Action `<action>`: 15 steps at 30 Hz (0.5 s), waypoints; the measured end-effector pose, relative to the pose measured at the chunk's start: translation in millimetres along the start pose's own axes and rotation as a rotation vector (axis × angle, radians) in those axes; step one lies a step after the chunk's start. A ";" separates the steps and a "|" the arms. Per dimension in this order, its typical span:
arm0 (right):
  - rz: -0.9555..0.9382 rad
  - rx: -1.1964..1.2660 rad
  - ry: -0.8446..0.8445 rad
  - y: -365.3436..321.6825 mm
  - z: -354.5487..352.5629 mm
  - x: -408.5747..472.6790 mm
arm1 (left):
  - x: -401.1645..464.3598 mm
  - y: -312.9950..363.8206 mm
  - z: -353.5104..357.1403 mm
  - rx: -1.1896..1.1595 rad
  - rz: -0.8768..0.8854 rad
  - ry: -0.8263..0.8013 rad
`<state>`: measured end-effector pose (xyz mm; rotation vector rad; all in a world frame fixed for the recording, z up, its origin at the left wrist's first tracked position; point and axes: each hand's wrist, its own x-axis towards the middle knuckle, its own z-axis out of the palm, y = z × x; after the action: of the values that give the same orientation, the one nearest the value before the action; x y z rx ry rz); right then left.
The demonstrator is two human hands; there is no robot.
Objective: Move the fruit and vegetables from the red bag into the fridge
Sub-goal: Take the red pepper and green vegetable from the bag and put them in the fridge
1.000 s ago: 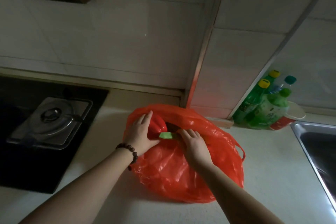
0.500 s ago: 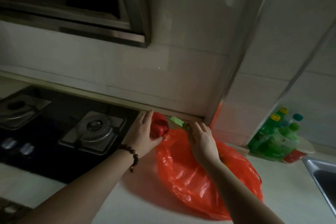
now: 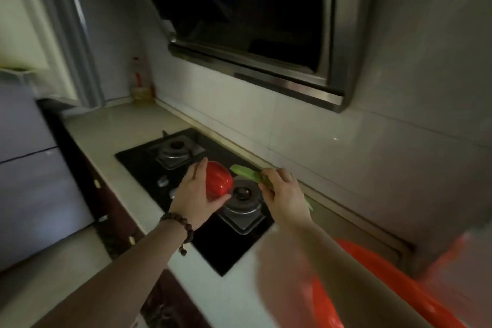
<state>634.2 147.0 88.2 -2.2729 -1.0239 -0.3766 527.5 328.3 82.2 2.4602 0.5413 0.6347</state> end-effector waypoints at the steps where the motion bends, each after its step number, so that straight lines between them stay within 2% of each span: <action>1: -0.038 0.018 -0.014 -7.9 5.7 7.0 | -2.8 -7.1 -7.3 0.000 -0.028 0.024; 8: -0.271 0.110 -0.101 -64.2 49.3 43.6 | -33.2 -53.5 -50.5 0.067 -0.187 0.158; 15: -0.421 0.232 -0.205 -142.3 103.1 68.2 | -64.0 -103.4 -102.9 0.127 -0.353 0.285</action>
<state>573.2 325.0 100.2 -1.9100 -1.5723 -0.1829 395.7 417.6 77.8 2.3152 1.1293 0.8263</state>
